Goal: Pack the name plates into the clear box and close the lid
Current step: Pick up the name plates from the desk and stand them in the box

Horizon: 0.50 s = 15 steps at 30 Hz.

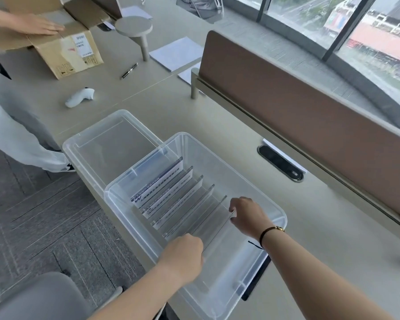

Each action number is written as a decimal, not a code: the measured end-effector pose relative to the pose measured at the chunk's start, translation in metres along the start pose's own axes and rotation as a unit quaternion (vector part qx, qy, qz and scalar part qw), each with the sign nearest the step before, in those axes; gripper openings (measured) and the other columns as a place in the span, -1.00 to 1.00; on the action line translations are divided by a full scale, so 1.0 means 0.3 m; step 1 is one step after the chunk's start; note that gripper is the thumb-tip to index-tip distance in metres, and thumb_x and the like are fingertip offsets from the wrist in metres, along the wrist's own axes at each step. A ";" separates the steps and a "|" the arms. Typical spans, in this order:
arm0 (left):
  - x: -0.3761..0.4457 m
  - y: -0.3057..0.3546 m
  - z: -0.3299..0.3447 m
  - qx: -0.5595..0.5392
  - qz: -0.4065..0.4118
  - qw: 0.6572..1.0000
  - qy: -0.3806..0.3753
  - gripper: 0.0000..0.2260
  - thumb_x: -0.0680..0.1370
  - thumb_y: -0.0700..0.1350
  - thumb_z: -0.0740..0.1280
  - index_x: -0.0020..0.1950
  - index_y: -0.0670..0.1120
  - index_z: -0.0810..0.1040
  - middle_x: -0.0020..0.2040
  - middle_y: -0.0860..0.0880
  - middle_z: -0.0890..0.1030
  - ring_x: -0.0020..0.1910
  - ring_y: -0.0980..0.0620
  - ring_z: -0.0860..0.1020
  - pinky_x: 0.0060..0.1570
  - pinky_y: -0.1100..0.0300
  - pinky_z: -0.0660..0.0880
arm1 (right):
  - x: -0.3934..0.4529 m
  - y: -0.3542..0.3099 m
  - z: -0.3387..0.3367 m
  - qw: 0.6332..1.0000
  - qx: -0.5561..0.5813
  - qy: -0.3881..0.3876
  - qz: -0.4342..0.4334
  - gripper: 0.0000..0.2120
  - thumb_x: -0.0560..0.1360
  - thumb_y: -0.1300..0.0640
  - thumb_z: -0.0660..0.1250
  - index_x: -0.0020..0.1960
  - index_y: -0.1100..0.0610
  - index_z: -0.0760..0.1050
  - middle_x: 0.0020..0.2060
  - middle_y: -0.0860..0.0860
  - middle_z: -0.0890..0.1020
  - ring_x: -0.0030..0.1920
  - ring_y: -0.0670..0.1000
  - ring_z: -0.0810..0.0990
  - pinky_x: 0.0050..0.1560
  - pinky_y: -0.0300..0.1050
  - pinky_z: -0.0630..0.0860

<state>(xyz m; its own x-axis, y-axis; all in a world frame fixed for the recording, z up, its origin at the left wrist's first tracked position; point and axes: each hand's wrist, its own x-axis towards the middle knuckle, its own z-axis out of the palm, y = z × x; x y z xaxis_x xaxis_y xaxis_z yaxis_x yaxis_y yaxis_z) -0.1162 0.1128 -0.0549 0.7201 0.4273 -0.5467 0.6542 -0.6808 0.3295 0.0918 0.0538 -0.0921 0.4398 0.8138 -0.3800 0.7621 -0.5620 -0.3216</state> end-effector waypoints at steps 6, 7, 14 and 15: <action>-0.004 0.003 0.001 0.004 -0.011 1.000 0.011 -0.69 0.61 -0.08 0.26 -0.34 -0.09 0.42 -0.42 -0.03 0.48 -0.39 -0.05 0.50 -0.33 0.17 0.50 | 0.001 0.003 0.004 1.000 0.014 0.000 0.002 -0.84 0.46 0.24 0.34 -0.01 0.04 0.54 -0.09 -0.03 0.51 -0.11 0.06 0.55 -0.19 -0.16 0.44; -0.005 0.003 0.002 0.006 -0.016 1.000 0.015 -0.67 0.60 -0.08 0.26 -0.37 -0.08 0.39 -0.45 -0.01 0.45 -0.41 -0.04 0.48 -0.35 0.18 0.47 | 0.002 0.004 0.006 1.000 0.017 0.001 0.003 -0.84 0.45 0.24 0.34 -0.01 0.03 0.53 -0.09 -0.03 0.51 -0.12 0.05 0.55 -0.20 -0.16 0.44; 0.000 0.001 0.009 -0.004 -0.037 0.999 0.022 -0.65 0.57 -0.06 0.30 -0.40 -0.06 0.37 -0.47 0.01 0.44 -0.45 -0.02 0.48 -0.36 0.15 0.54 | 0.001 0.003 0.015 1.000 0.026 0.000 0.009 -0.83 0.44 0.25 0.32 -0.01 0.05 0.50 -0.08 -0.02 0.51 -0.14 0.06 0.54 -0.24 -0.17 0.41; 0.001 0.001 0.009 -0.004 -0.040 0.999 0.023 -0.66 0.57 -0.06 0.30 -0.39 -0.06 0.37 -0.47 0.01 0.44 -0.44 -0.03 0.49 -0.34 0.15 0.55 | 0.000 0.002 0.015 1.000 0.028 -0.002 0.009 -0.83 0.44 0.25 0.33 0.00 0.05 0.50 -0.08 -0.02 0.51 -0.15 0.06 0.54 -0.24 -0.16 0.40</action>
<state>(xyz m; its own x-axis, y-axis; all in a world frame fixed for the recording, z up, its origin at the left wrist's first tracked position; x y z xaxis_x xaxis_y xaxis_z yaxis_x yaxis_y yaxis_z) -0.1165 0.1112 -0.0569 0.6755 0.5064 -0.5360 0.7114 -0.6387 0.2932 0.0903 0.0528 -0.0962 0.4521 0.8025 -0.3894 0.7254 -0.5848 -0.3629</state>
